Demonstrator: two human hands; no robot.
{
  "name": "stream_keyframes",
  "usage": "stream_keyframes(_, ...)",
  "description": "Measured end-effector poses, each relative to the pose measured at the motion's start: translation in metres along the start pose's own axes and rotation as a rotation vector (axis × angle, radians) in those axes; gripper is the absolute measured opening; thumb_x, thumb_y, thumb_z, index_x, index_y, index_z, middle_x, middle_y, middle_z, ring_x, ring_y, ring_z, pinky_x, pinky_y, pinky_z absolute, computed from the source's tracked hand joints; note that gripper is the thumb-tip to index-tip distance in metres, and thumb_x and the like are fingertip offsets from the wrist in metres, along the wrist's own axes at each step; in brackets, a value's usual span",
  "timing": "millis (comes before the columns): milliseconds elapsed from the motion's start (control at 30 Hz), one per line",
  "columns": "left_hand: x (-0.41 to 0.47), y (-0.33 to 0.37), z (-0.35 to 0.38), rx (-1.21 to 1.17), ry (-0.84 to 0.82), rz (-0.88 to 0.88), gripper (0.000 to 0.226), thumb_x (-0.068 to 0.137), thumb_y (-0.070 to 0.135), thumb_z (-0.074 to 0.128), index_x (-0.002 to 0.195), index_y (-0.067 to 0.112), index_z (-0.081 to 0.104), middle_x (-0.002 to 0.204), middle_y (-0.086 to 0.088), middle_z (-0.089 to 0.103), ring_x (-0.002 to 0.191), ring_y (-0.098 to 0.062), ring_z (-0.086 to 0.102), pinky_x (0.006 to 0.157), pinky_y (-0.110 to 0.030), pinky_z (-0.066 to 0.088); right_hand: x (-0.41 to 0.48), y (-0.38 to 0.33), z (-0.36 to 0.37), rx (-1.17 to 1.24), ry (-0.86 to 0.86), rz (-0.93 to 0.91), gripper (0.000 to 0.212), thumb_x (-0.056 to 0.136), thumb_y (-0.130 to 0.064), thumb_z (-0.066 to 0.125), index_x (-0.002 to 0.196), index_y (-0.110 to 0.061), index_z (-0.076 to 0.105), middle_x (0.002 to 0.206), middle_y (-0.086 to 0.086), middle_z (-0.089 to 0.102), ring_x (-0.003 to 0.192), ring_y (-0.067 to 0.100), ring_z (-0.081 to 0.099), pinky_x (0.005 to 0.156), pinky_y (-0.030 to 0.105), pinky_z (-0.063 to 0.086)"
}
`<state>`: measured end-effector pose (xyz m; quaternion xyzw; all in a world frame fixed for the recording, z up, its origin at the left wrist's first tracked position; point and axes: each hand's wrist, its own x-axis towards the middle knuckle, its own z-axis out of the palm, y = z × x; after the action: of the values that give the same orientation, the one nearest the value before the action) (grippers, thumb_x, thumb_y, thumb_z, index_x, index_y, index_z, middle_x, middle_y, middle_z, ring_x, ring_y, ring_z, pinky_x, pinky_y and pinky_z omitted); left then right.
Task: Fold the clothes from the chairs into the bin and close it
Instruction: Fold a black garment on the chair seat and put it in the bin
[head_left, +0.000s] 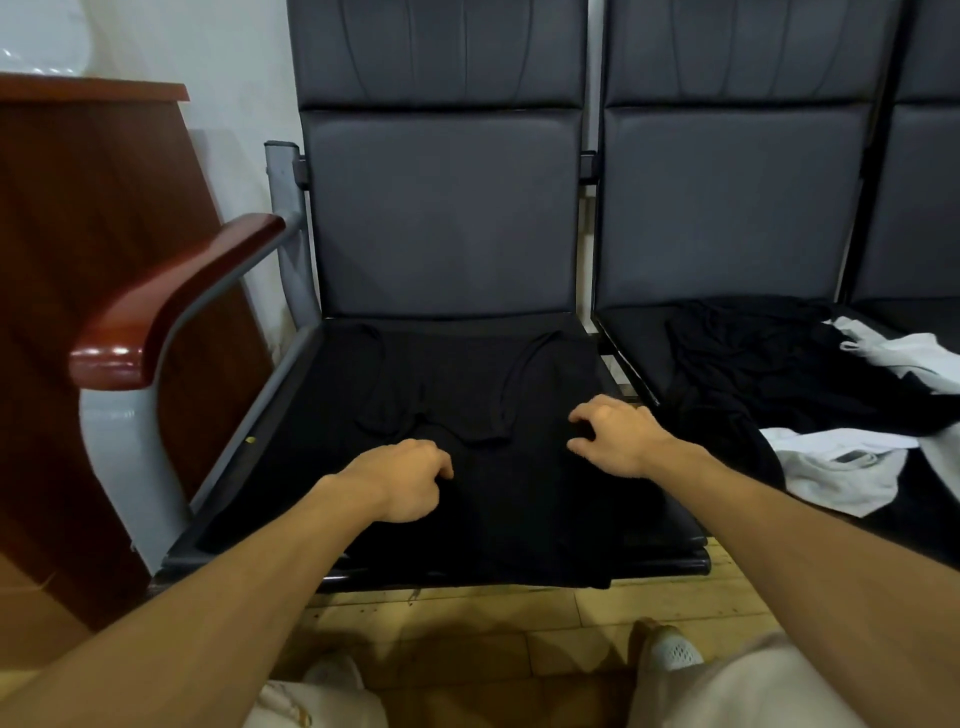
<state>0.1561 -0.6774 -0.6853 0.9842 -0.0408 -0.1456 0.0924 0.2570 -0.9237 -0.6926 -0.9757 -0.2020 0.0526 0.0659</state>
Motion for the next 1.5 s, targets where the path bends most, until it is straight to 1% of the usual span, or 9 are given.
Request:
stream_keyframes(167,0.000,-0.006,0.001,0.008,-0.056,0.003,0.046,0.096,0.019,0.048,0.140,0.028,0.043,0.143,0.004,0.042,0.127,-0.018,0.044,0.105,-0.038,0.040,-0.005,-0.001,-0.002,-0.048,-0.419,-0.080,0.075,0.090,-0.060,0.051,0.152,-0.030,0.022,0.162,-0.004,0.011,0.149,0.018,0.006,0.120,0.048,0.001)
stream_keyframes(333,-0.005,-0.016,0.004,-0.100,-0.101,0.050,0.052,0.099,0.021,0.049,0.148,0.028,0.033,0.149,0.007,0.032,0.136,-0.016,0.036,0.111,-0.030,0.033,-0.022,-0.004,-0.019,-0.271,-0.313,-0.119,0.057,0.094,-0.032,0.059,0.146,-0.030,0.037,0.156,0.001,0.024,0.146,0.021,0.015,0.116,0.054,-0.001)
stream_keyframes(533,-0.022,-0.033,0.004,-0.135,-0.121,0.031,0.070,0.095,0.026,0.058,0.153,0.029,0.019,0.156,0.007,0.018,0.142,-0.016,0.023,0.114,-0.032,0.028,-0.050,-0.025,-0.009,-0.137,-0.259,-0.394,0.030,0.090,-0.002,0.051,0.113,-0.021,0.056,0.112,-0.005,0.045,0.105,0.017,0.047,0.093,0.032,0.044)
stream_keyframes(633,-0.034,-0.047,0.004,-0.109,-0.080,-0.034,0.077,0.092,0.036,0.062,0.153,0.030,0.016,0.155,0.006,0.015,0.143,-0.019,0.015,0.114,-0.036,0.025,-0.064,-0.033,-0.005,-0.088,-0.257,-0.442,0.010,0.098,-0.022,0.050,0.088,-0.025,0.051,0.098,-0.006,0.050,0.089,0.014,0.051,0.080,0.030,0.046)
stream_keyframes(733,-0.047,-0.062,0.003,-0.112,-0.029,-0.074,0.074,0.088,0.039,0.066,0.149,0.030,0.025,0.144,0.004,0.022,0.136,-0.019,0.018,0.112,-0.036,0.026,-0.073,-0.032,-0.009,-0.173,-0.359,-0.383,0.028,0.091,-0.053,0.055,0.075,-0.031,0.048,0.092,-0.006,0.057,0.084,0.013,0.056,0.077,0.032,0.050)
stream_keyframes(1033,-0.076,-0.087,0.008,-0.067,0.005,-0.004,0.035,0.082,0.035,0.075,0.104,0.033,0.047,0.111,0.007,0.039,0.107,-0.011,0.036,0.084,-0.019,0.034,-0.086,-0.044,-0.011,-0.281,-0.282,-0.351,0.045,0.080,-0.065,0.061,0.092,-0.024,0.050,0.098,-0.006,0.055,0.086,0.014,0.054,0.078,0.032,0.050)
stream_keyframes(1167,-0.071,-0.085,0.007,-0.052,0.012,0.030,0.027,0.084,0.030,0.073,0.098,0.034,0.050,0.106,0.009,0.041,0.103,-0.012,0.037,0.082,-0.021,0.033,-0.085,-0.058,-0.003,-0.444,-0.314,-0.401,0.073,0.083,-0.050,0.067,0.136,-0.013,0.034,0.122,0.005,0.045,0.108,0.022,0.049,0.079,0.027,0.037)
stream_keyframes(1333,-0.067,-0.085,0.004,-0.093,-0.030,0.010,0.020,0.088,0.025,0.069,0.091,0.032,0.051,0.101,0.010,0.042,0.098,-0.010,0.039,0.081,-0.023,0.035,-0.073,-0.049,-0.010,-0.247,-0.301,-0.418,0.018,0.088,-0.017,0.058,0.097,-0.025,0.044,0.102,-0.004,0.046,0.090,0.015,0.047,0.075,0.028,0.043)
stream_keyframes(1500,-0.062,-0.081,-0.003,-0.333,0.153,-0.054,0.019,0.094,0.012,0.060,0.085,0.023,0.046,0.084,0.002,0.050,0.072,-0.010,0.045,0.064,-0.021,0.037,-0.057,-0.039,-0.008,0.054,-0.168,-0.331,0.031,0.090,-0.004,0.048,0.109,-0.021,0.065,0.110,-0.002,0.065,0.103,0.017,0.060,0.092,0.032,0.049)
